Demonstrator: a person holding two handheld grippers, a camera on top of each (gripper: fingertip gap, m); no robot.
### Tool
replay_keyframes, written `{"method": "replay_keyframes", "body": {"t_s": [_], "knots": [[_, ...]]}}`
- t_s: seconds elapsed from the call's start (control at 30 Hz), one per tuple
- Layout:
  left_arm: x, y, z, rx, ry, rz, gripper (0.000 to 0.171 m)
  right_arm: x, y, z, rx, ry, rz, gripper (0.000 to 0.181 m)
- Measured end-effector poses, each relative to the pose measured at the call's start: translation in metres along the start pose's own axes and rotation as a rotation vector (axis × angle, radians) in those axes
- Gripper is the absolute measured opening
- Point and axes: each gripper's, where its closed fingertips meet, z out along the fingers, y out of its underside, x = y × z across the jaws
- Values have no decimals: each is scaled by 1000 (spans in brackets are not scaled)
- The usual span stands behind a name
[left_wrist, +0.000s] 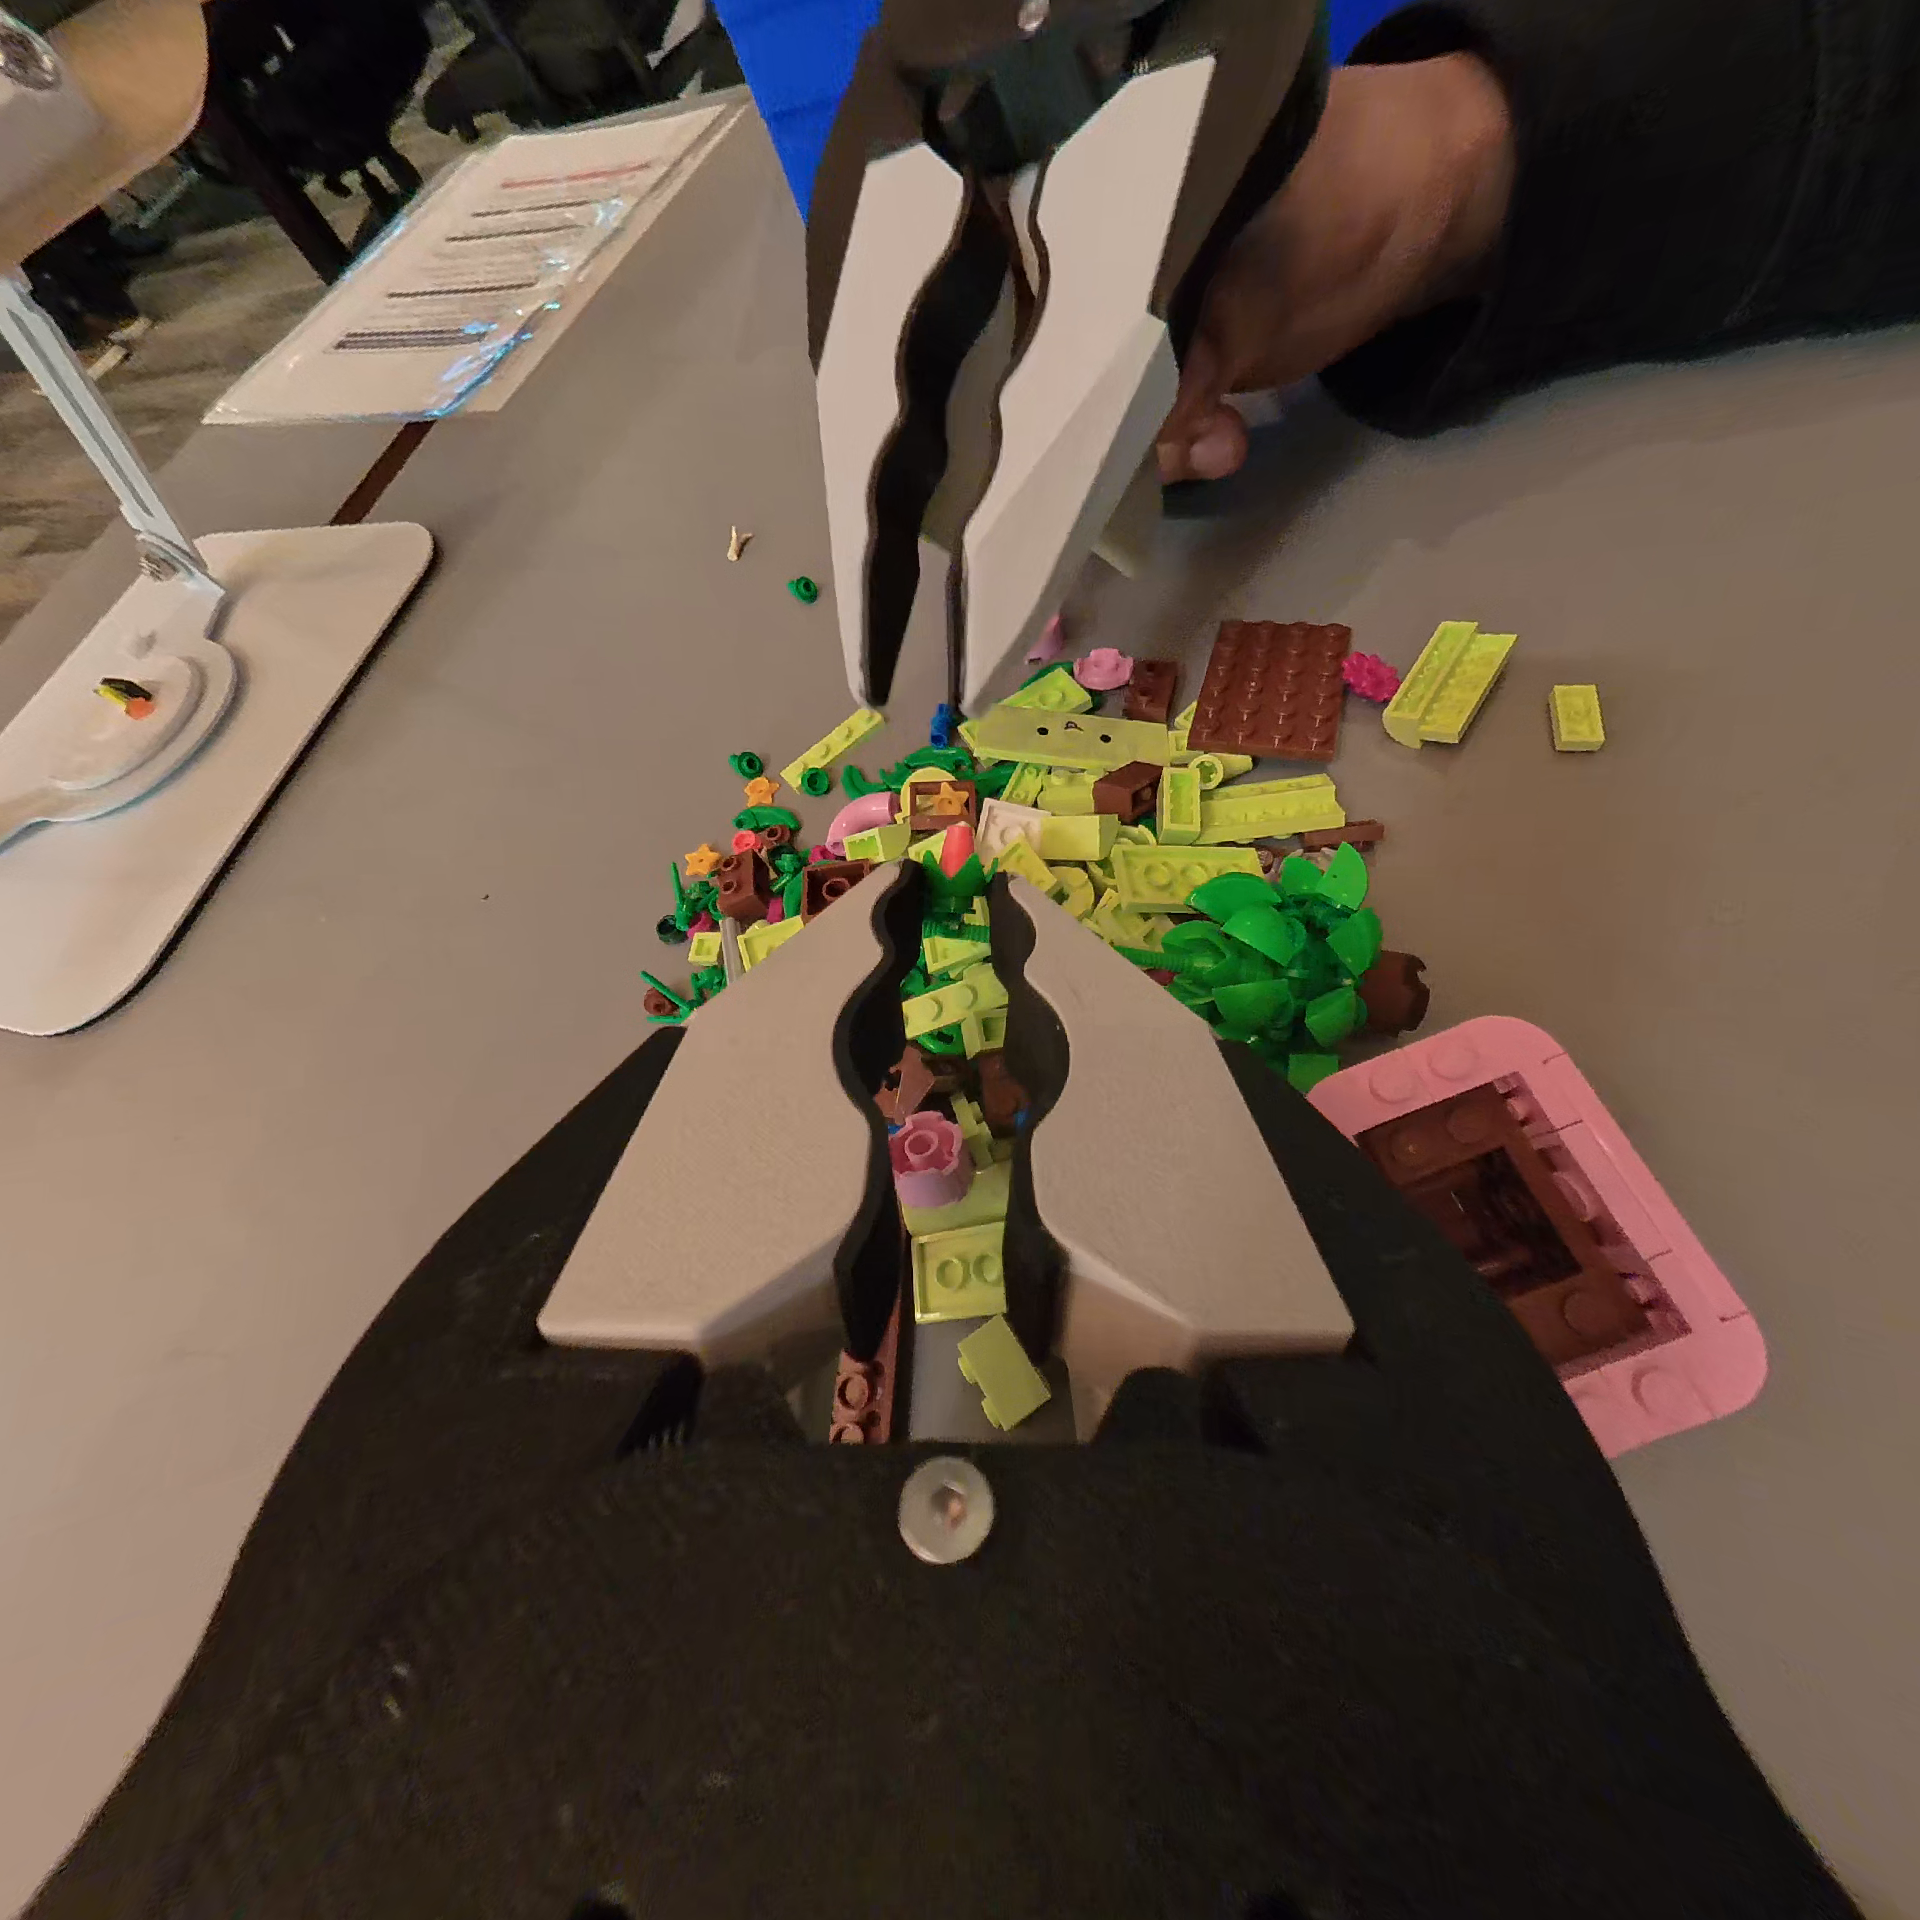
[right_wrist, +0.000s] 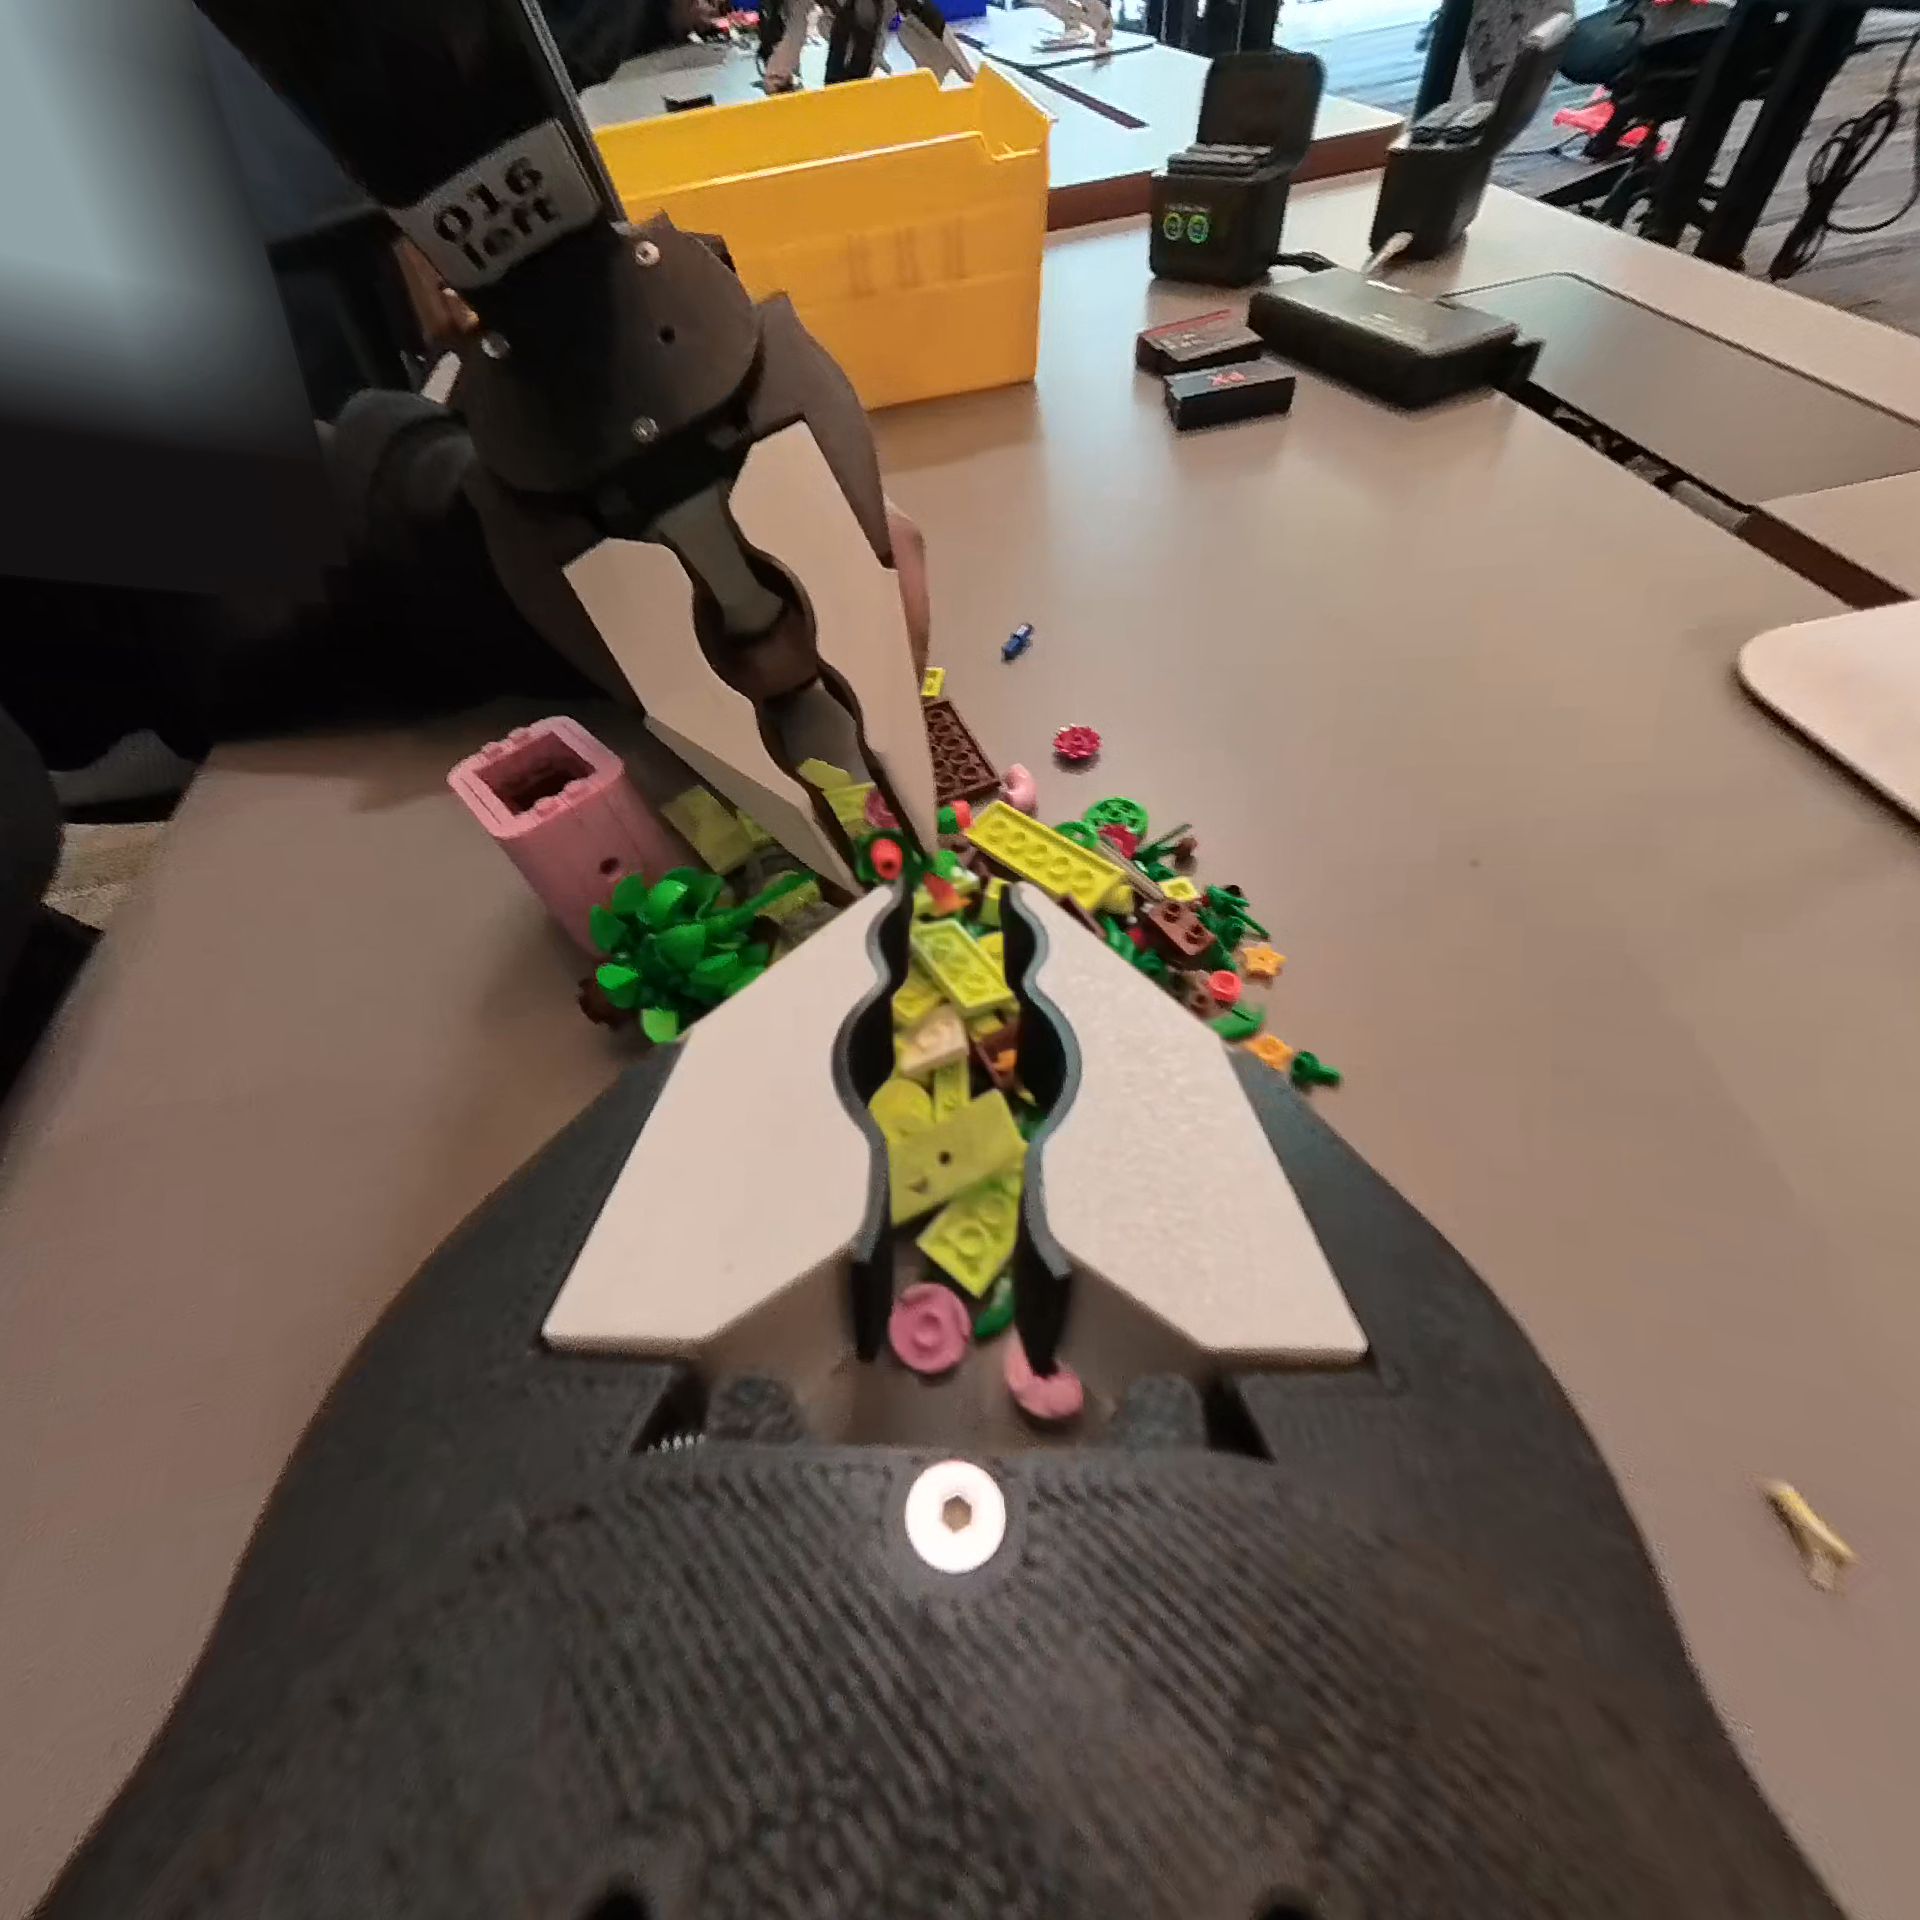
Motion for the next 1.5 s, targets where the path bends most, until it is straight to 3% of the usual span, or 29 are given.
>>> {"method": "replay_keyframes", "body": {"t_s": [0.2, 0.93, 1.23, 1.5], "knots": [[0, -4, 0, 23, -16, 28, 10, -13, 5, 16, -57, -3, 14, 9], [4, -8, 1, 46, -33, 81, 10, -19, 4, 18, -56, -24, 3, 2], [4, -15, -3, 96, 5, 28, 11, -21, -3, 14, -8, -116, 117, 0], [7, -14, -2, 80, 71, -59, 12, -22, -2, 12, -16, -127, 72, 0]]}}
